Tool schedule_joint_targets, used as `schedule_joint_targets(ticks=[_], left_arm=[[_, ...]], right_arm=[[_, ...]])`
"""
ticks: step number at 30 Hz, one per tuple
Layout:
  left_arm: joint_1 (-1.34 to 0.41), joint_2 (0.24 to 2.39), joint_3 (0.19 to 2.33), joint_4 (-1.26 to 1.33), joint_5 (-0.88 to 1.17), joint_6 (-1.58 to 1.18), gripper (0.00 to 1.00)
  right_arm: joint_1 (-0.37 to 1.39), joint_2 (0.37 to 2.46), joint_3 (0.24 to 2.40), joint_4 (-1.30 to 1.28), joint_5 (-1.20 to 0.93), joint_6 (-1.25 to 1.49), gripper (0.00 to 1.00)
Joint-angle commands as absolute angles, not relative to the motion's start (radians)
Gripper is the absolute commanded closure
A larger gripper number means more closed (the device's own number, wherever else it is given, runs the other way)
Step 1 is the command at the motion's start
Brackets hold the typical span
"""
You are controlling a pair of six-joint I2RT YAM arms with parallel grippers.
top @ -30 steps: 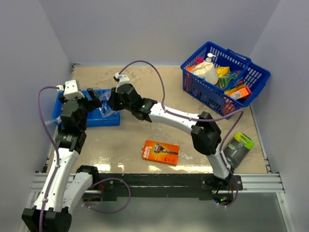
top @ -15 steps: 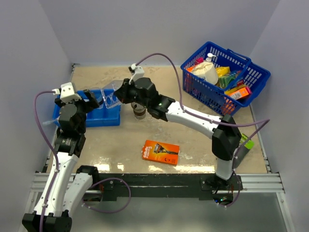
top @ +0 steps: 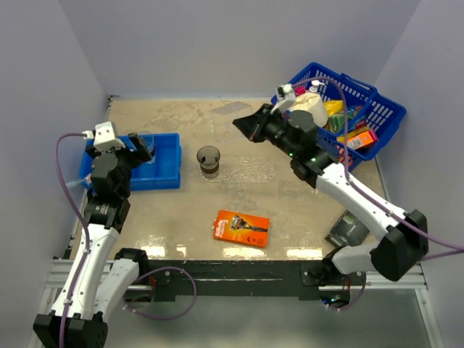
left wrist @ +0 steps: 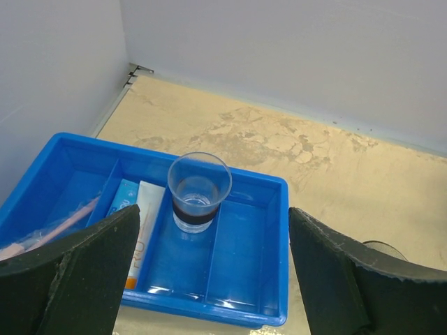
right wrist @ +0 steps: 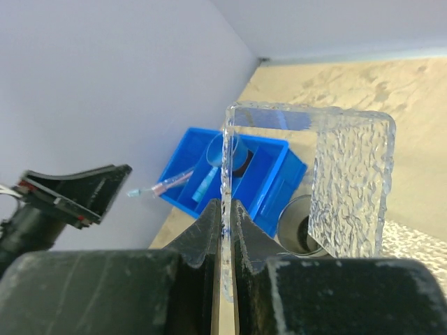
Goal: Prepare toiletry sets of a toothbrush and toothpaste on the tray
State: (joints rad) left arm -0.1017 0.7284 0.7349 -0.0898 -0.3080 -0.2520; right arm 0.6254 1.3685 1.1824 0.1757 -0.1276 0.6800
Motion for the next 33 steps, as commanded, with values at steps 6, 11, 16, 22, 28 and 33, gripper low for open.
schedule_joint_targets(ticks=[6, 11, 16, 22, 28, 33], left_arm=[[-0.107, 0.749, 0.716, -0.026, -0.255, -0.27, 0.09], [-0.107, 0.759, 0.715, -0.02, -0.232, -0.267, 0.09], [-0.107, 0.762, 0.713, -0.018, -0.227, -0.264, 0.09], [-0.107, 0.782, 0.715, -0.017, -0.204, -0.265, 0.1], [-0.107, 0.784, 0.715, -0.015, -0.201, -0.27, 0.1], [-0.107, 0.784, 0.715, -0.017, -0.199, -0.27, 0.1]], right_arm=[[0.41, 1.163, 0.982, 0.297, -0.383, 0.788, 1.0], [0.361, 1.137, 0.879, 0.376, -0.458, 0.862, 1.0], [0.339, 1.138, 0.746, 0.478, -0.472, 0.913, 1.0], [0.337, 1.167, 0.614, 0.65, -0.471, 1.0, 1.0], [0.337, 1.218, 0.543, 0.768, -0.422, 1.02, 1.0], [0.344, 1.318, 0.531, 0.879, -0.433, 1.058, 1.0]])
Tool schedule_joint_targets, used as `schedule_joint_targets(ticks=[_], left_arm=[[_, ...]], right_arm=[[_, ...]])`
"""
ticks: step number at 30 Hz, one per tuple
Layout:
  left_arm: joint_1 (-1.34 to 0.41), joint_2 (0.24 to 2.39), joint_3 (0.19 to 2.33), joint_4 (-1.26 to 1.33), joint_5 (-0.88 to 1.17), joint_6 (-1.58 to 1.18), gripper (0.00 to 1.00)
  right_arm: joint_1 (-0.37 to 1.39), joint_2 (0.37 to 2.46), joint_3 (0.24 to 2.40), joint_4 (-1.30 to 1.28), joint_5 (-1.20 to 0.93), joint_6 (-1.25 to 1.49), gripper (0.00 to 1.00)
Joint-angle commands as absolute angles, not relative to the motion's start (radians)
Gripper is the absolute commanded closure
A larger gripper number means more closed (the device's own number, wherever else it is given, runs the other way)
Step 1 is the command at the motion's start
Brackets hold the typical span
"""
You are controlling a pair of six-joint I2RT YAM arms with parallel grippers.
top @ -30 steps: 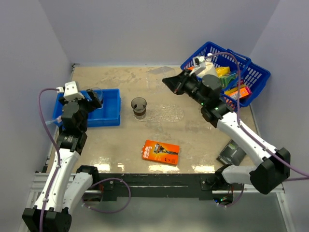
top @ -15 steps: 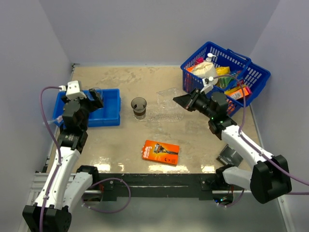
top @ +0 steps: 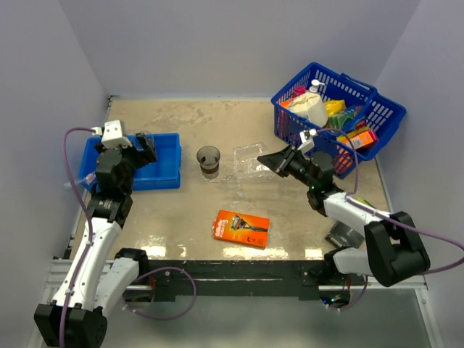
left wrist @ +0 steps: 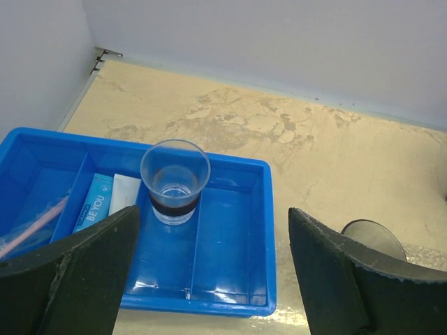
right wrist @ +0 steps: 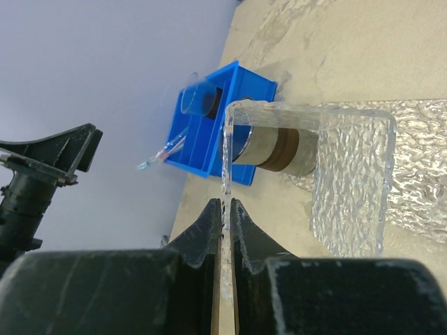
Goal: Prepare toiletry sets of a toothbrush and toothpaste on the tray
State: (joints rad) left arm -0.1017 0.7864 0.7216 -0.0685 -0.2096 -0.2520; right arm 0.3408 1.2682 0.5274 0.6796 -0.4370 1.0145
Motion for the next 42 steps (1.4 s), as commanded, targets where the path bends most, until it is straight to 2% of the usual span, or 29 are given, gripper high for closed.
schedule_joint_targets(ticks=[1, 22, 31, 40, 42], left_arm=[[-0.107, 0.784, 0.715, -0.017, -0.198, -0.27, 0.1], [-0.107, 0.79, 0.713, -0.015, -0.199, -0.262, 0.1], [-0.107, 0.793, 0.712, -0.015, -0.198, -0.259, 0.1], [-0.107, 0.799, 0.712, -0.015, -0.198, -0.258, 0.1], [-0.107, 0.798, 0.712, -0.017, -0.198, -0.258, 0.1]], right_arm=[[0.344, 1.336, 0.529, 0.897, -0.436, 1.068, 1.0], [0.42, 1.584, 0.551, 1.019, -0.331, 1.034, 1.0], [0.42, 1.695, 0.531, 1.203, -0.341, 1.084, 1.0], [0.428, 1.703, 0.546, 1.097, -0.288, 1.016, 1.0], [0.429, 1.698, 0.548, 1.06, -0.27, 0.997, 0.97]])
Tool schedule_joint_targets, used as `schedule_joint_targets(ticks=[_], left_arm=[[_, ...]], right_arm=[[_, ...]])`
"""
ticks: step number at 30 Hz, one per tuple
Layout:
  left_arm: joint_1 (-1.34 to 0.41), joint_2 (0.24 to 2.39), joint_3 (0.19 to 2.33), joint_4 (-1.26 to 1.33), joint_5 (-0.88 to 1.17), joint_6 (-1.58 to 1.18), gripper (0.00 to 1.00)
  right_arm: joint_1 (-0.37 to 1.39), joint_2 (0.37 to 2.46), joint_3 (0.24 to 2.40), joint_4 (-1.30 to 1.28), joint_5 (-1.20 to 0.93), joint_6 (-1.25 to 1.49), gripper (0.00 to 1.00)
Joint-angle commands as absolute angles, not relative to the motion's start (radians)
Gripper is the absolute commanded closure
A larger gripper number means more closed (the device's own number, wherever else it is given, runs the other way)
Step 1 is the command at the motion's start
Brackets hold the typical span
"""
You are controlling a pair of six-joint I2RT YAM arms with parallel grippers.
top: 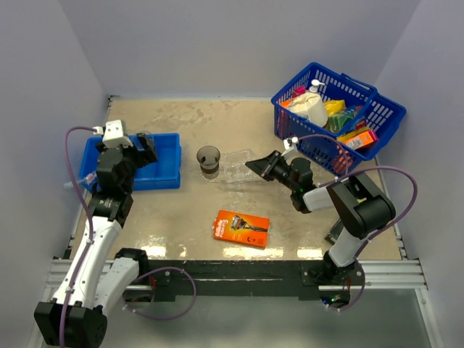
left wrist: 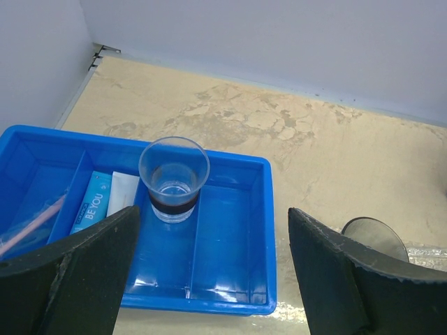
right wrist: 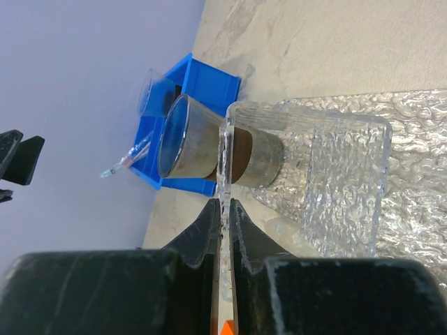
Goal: Prepare toiletry sets of a toothbrush and toothpaste on the tray
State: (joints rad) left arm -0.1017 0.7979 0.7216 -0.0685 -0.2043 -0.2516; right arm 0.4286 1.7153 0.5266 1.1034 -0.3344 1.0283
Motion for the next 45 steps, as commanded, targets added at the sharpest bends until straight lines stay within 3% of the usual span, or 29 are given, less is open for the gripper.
schedule_joint_targets(ticks=[1, 11, 16, 22, 30, 37, 45], left_arm=[[-0.107, 0.799, 0.712, -0.015, -0.198, -0.258, 0.1], [-0.107, 0.799, 0.712, -0.017, -0.199, -0.256, 0.1], [-0.107, 0.799, 0.712, -0.017, -0.196, -0.258, 0.1], [-0.107, 0.798, 0.71, -0.017, -0.195, -0.258, 0.1], [-0.107, 0.793, 0.71, -0.015, -0.193, -0.258, 0.09], [-0.107, 0.79, 0.712, -0.017, -0.181, -0.258, 0.09], [-0.107, 0.787, 0.712, -0.017, -0.172, -0.259, 0.09]], right_arm=[[0.428, 1.695, 0.552, 1.046, -0.265, 0.993, 0.95], [0.428, 1.695, 0.566, 0.951, -0.229, 0.951, 0.74], [0.428, 1.695, 0.568, 0.936, -0.221, 0.937, 0.68], [0.429, 1.646, 0.577, 0.85, -0.183, 0.882, 0.47], [0.437, 1.53, 0.617, 0.638, -0.082, 0.759, 0.43], [0.518, 1.437, 0.747, 0.263, 0.104, 0.595, 0.42], [0.554, 1.425, 0.859, 0.04, 0.132, 0.522, 0.45]])
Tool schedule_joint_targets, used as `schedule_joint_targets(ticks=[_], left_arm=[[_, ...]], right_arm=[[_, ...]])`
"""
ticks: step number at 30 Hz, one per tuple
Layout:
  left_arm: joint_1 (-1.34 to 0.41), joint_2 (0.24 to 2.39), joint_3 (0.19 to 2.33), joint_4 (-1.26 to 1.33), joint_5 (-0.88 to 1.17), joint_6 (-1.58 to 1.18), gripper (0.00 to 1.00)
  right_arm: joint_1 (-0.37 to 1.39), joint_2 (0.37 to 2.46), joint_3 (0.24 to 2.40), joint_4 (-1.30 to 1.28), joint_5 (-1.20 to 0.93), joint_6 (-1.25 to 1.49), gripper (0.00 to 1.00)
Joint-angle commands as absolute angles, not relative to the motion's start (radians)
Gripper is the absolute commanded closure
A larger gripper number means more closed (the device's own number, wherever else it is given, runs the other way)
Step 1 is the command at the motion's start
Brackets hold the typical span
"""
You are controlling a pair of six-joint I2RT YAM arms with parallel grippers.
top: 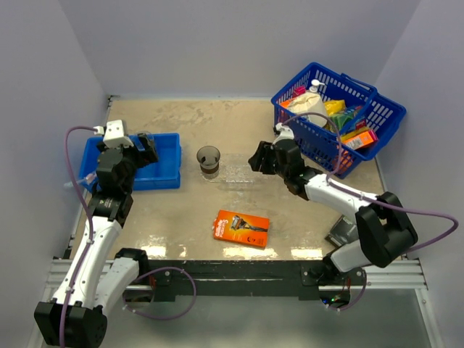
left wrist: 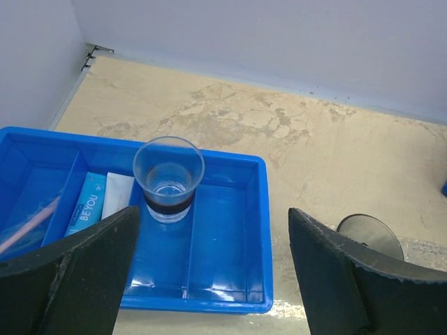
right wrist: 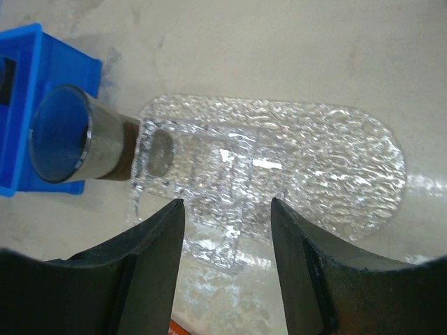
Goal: Prepare toiletry sets of a toothbrush and toothpaste on the tray
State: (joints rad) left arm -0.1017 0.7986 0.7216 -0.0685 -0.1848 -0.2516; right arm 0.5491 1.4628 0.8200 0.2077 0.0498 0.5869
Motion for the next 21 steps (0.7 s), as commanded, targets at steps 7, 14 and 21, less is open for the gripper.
schedule_joint_targets(ticks=[7, 14, 21], left_arm=[[-0.107, 0.793, 0.709, -0.015, -0.161, -0.262, 0.09], [-0.109, 0.793, 0.709, -0.015, -0.161, -0.262, 0.09], [-0.109, 0.787, 0.709, 0.014, -0.164, -0.261, 0.09]], right_arm=[[0.581, 1.416, 0.91, -0.063, 0.196, 0.477, 0.48], [0.641, 1.462, 0.98, -0.117, 0.23, 0.457, 0.48], [0.692, 1.526, 1.042, -0.172, 0.288, 0.453, 0.48]])
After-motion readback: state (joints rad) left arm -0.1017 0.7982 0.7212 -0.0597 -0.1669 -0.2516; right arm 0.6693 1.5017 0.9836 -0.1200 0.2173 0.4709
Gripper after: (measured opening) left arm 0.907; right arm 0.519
